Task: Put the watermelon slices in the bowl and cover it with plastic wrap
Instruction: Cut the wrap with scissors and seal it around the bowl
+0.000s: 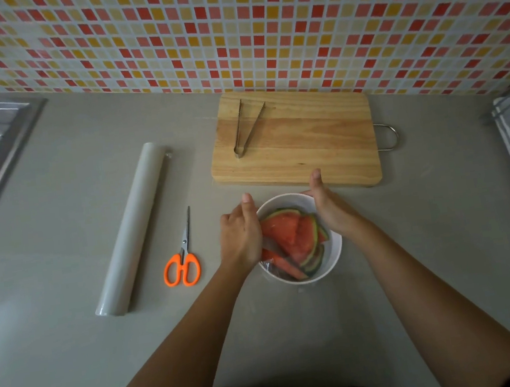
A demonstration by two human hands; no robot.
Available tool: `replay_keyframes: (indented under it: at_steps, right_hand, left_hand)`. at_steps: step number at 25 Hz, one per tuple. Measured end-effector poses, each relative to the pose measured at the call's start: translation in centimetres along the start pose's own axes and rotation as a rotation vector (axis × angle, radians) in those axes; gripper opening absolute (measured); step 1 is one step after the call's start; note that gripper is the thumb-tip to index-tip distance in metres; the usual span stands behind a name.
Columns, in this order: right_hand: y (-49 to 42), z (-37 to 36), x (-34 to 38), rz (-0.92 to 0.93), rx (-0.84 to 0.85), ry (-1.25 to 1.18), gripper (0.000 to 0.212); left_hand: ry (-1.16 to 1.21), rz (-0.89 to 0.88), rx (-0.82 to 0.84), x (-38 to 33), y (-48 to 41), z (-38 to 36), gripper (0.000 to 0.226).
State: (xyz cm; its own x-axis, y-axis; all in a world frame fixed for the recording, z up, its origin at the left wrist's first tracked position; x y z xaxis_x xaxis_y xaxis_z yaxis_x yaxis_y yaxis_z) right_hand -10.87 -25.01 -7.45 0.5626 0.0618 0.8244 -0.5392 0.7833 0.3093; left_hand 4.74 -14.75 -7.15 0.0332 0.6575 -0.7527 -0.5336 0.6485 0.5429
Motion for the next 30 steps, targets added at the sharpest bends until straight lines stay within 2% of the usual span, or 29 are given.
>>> replay_keyframes:
  at_steps: [2, 4, 6, 8, 9, 11, 13, 14, 16, 17, 18, 20, 21, 23, 27, 30]
  right_hand:
    - [1.7, 1.1, -0.5, -0.009, -0.110, 0.006, 0.131]
    - [4.1, 1.8, -2.2, -0.056, -0.247, -0.034, 0.116]
    - [6.8, 1.4, -4.4, -0.130, -0.382, -0.167, 0.090]
    - [9.0, 1.0, -5.7, -0.149, -0.463, -0.262, 0.081]
    - [9.8, 1.4, -5.8, -0.127, -0.494, -0.254, 0.076]
    - [10.8, 2.5, -5.6, -0.074, -0.493, -0.152, 0.069]
    - [11.0, 3.7, -5.3, -0.016, -0.466, -0.053, 0.081]
    - [10.8, 4.0, -4.9, 0.049, -0.477, -0.104, 0.092]
    - [9.8, 3.7, -4.4, 0.150, -0.507, -0.409, 0.110]
    - [9.0, 2.9, -4.1, 0.176, -0.496, -0.561, 0.109]
    - [8.3, 2.0, -3.8, 0.189, -0.489, -0.686, 0.096]
    - [7.5, 0.3, -3.4, 0.170, -0.496, -0.813, 0.067]
    - [7.2, -0.2, -3.3, 0.162, -0.506, -0.842, 0.063]
    - [6.9, -0.9, -3.5, 0.169, -0.542, -0.902, 0.063]
    - [7.0, -1.2, -4.5, 0.117, -0.615, -0.944, 0.055]
    - [7.1, -1.4, -5.1, 0.060, -0.607, -0.828, 0.058]
  left_hand:
    - [0.339, 0.147, 0.126, 2.3, 0.7, -0.3, 0.078]
    - [0.523, 0.198, 0.184, 4.8, 2.8, -0.8, 0.074]
    - [0.480, 0.128, 0.281, 5.1, 5.2, -2.2, 0.074]
    - [0.373, 0.043, 0.391, 3.6, 5.5, -4.0, 0.068]
    - [0.286, 0.009, 0.392, 2.2, 4.6, -4.4, 0.067]
    - [0.135, -0.021, 0.332, -0.5, 1.8, -4.1, 0.073]
    - [0.157, -0.012, 0.276, -2.0, -0.6, -2.6, 0.069]
    - [0.229, -0.014, 0.246, -1.8, -1.2, -1.8, 0.069]
    - [0.363, -0.016, 0.236, -0.7, 0.2, -1.3, 0.070]
    - [0.426, -0.006, 0.264, 0.2, 1.6, -1.8, 0.070]
    - [0.489, 0.011, 0.287, 1.1, 2.9, -2.6, 0.070]
    - [0.603, 0.033, 0.287, 2.2, 4.5, -4.2, 0.057]
    - [0.636, 0.049, 0.259, 2.5, 4.6, -4.6, 0.048]
    - [0.691, 0.111, 0.241, 2.5, 3.8, -5.0, 0.046]
    - [0.821, 0.203, 0.345, 2.6, 2.9, -5.8, 0.059]
    - [0.703, 0.161, 0.384, 2.1, 2.6, -6.0, 0.064]
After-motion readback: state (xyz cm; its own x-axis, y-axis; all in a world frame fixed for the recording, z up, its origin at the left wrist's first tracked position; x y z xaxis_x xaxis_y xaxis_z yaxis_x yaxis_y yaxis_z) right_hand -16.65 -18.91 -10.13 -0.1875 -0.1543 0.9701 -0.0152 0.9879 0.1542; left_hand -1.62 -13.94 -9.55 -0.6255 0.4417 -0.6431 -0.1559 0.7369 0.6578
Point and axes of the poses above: each hand's wrist, its own y-axis away from the middle knuckle, its own z-axis out of the back of the hand, x = y × z, the point moved 10 cm from there along -y, towards the middle knuckle, and after that the axes turned 15 degrees about z, right-handed, at the moved point
